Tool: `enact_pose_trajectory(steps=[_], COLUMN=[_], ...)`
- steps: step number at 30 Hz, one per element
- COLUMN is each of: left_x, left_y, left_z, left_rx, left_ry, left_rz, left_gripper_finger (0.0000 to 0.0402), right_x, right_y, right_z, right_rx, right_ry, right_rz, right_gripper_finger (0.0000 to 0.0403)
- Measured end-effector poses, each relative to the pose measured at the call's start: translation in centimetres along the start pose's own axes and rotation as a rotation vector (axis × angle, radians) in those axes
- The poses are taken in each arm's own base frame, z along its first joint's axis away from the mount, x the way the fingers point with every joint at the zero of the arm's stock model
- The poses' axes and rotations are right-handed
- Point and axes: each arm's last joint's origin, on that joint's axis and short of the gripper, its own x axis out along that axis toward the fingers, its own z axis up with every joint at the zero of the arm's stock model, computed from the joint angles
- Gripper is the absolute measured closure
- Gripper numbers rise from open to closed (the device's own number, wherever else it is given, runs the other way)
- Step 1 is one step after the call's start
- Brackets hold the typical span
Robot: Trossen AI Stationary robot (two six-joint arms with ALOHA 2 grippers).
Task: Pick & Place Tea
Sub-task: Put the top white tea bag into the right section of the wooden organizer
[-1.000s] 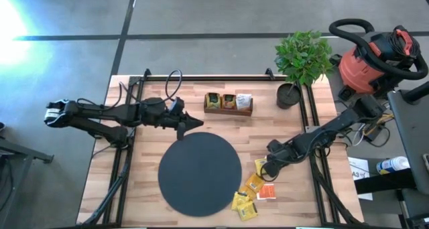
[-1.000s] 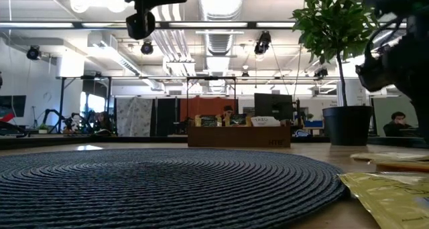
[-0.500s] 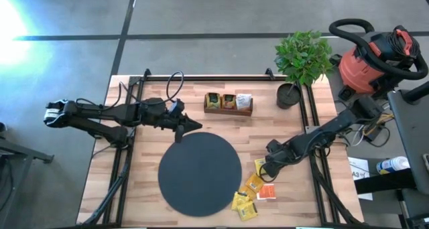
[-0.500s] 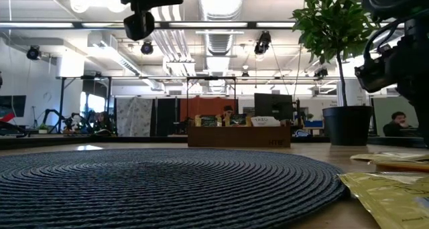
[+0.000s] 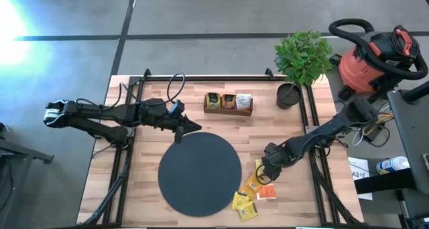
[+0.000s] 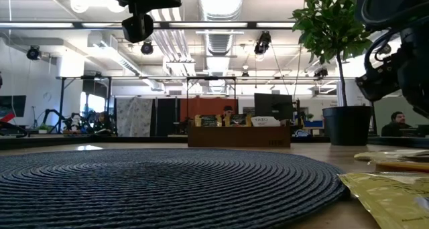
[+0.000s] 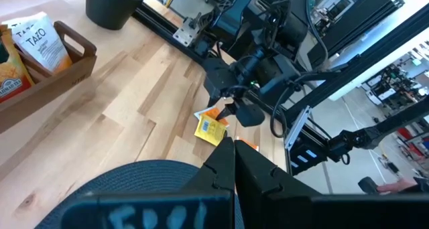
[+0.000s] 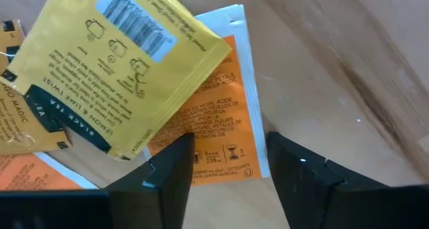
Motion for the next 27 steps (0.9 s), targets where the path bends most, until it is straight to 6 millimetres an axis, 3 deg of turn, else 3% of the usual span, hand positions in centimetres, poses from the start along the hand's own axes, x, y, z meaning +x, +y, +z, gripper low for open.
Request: enact_pose_trajectory(steps=[4, 15, 22, 27], left_x=[0.0, 0.0, 0.0, 0.0], left_y=[0.0, 0.0, 0.0, 0.1], left_z=[0.0, -0.1, -0.1, 0.0], left_rx=[-0.001, 0.001, 0.001, -0.028], left_ry=[0.001, 0.003, 0.002, -0.013], left_rz=[0.001, 0.002, 0.002, 0.013], left_gripper_finger=[0.0397, 0.0397, 0.0397, 0.0397], right_x=[-0.5, -1.3, -4.0, -7.5], right_y=[0.6, 2.3, 3.3, 3.4], right_z=[0.2, 0.6, 1.1, 1.4], right_rx=[-0.008, 0.010, 0.020, -0.033], right_ry=[-0.030, -0.094, -0.270, -0.448], right_rz=[0.026, 0.147, 0.147, -0.067], right_gripper_finger=[0.0249, 0.0381, 0.0393, 0.0393])
